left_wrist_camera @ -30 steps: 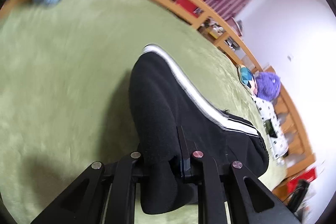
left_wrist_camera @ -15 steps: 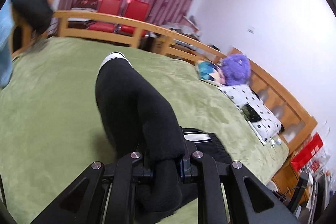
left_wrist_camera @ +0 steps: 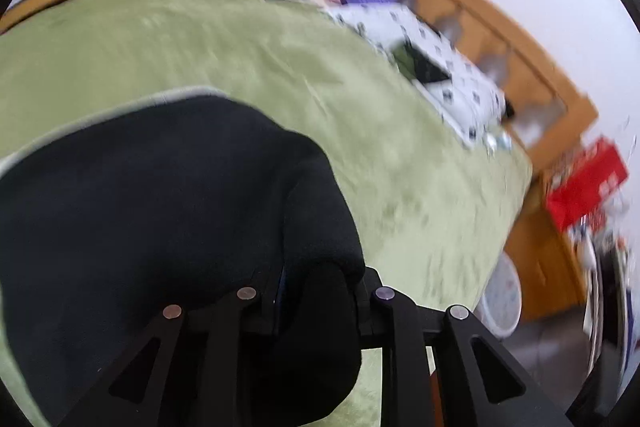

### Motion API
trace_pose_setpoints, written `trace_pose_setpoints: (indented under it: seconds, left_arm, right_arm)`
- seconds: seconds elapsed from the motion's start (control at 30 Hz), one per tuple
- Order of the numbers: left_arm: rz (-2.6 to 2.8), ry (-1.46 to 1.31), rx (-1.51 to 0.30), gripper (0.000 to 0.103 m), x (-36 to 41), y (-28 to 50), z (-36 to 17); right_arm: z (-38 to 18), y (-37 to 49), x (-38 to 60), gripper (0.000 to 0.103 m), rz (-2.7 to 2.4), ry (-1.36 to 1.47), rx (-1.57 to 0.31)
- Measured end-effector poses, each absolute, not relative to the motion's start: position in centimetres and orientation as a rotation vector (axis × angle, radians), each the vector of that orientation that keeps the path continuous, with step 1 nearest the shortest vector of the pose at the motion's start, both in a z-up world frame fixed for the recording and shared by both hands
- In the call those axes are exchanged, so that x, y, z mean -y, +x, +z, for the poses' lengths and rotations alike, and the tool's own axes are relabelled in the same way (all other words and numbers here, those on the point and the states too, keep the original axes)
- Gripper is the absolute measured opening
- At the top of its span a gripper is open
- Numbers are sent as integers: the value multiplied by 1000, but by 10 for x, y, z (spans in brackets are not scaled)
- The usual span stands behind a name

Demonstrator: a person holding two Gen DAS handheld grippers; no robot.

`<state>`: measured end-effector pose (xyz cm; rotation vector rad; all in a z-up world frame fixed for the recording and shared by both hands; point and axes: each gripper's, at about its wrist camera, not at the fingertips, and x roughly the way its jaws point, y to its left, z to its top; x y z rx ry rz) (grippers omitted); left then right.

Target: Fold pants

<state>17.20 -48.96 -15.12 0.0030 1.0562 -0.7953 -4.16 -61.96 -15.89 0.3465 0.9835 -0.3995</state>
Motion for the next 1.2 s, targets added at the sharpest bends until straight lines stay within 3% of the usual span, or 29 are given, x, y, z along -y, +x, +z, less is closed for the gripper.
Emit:
trace_pose_setpoints:
  seconds: [0.07,0.13,0.17,0.37,0.57,0.77,0.93,1.07,1.2]
  left_arm:
    - [-840,-8,-979,32,475,161,-141]
    - [-887,-36,-941,71,456,155,-122]
    - [-887,-68,-912,75,439,153,-108]
    - [-695,-20,-795,80,354,161,-77]
    - [-458,-90,-932,80,267,179,-130]
    - [-506,-148,-1089,81,271,172,-188]
    - [-481,-87,-1065,93,286,160,-208]
    - [-487,-181,-1133,96,266,168,-214]
    - [-543,-276,-1211,94,251,174,-226]
  right_arm:
    - [-166,-39,625,33,-405,350,-993]
    - [-167,-34,627,33,-398,342,-985]
    - [-164,-29,627,33,-386,334,-973]
    - [-132,15,617,36,-275,314,-845]
    - [-112,73,591,37,-123,295,-683]
    - [-112,76,596,37,-37,336,-714]
    - [-71,65,579,44,-31,234,-611]
    - [-105,98,551,43,-3,138,-699]
    - [-201,115,553,38,-96,52,-859]
